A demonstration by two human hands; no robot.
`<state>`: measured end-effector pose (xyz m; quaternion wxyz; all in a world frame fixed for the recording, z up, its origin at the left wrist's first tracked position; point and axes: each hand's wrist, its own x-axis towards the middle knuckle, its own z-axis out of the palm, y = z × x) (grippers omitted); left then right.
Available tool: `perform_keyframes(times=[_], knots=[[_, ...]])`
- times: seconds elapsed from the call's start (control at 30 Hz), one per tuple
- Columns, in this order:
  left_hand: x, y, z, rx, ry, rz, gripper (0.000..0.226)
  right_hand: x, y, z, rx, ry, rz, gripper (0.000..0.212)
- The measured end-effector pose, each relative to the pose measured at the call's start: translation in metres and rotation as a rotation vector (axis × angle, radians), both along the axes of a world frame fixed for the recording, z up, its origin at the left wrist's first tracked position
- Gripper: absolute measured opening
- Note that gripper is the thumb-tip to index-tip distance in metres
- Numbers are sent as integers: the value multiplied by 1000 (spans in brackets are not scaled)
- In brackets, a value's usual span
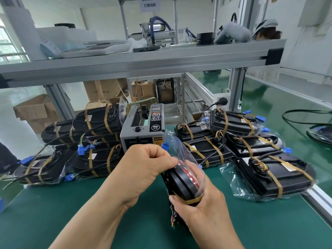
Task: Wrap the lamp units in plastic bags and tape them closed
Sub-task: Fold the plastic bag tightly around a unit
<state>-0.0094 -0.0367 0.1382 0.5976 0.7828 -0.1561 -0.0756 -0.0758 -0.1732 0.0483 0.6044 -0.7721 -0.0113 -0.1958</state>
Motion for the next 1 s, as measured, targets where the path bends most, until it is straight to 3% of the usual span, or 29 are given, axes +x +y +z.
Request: perform_keyframes(times=[0.37, 0.5, 0.63, 0.77, 1.0], knots=[[-2, -2, -10, 14, -91, 62, 16, -1, -1, 3, -29, 9, 9, 80], [-2, -5, -16, -28, -48, 135, 24, -1, -2, 2, -42, 13, 16, 79], [-2, -10, -18, -81, -19, 175, 9, 0, -3, -1, -57, 22, 11, 78], [0, -10, -22, -130, 6, 201, 23, 0, -3, 0, -68, 21, 15, 74], [-2, -15, -28, -254, 92, 245, 24, -1, -3, 3, -76, 17, -5, 74]])
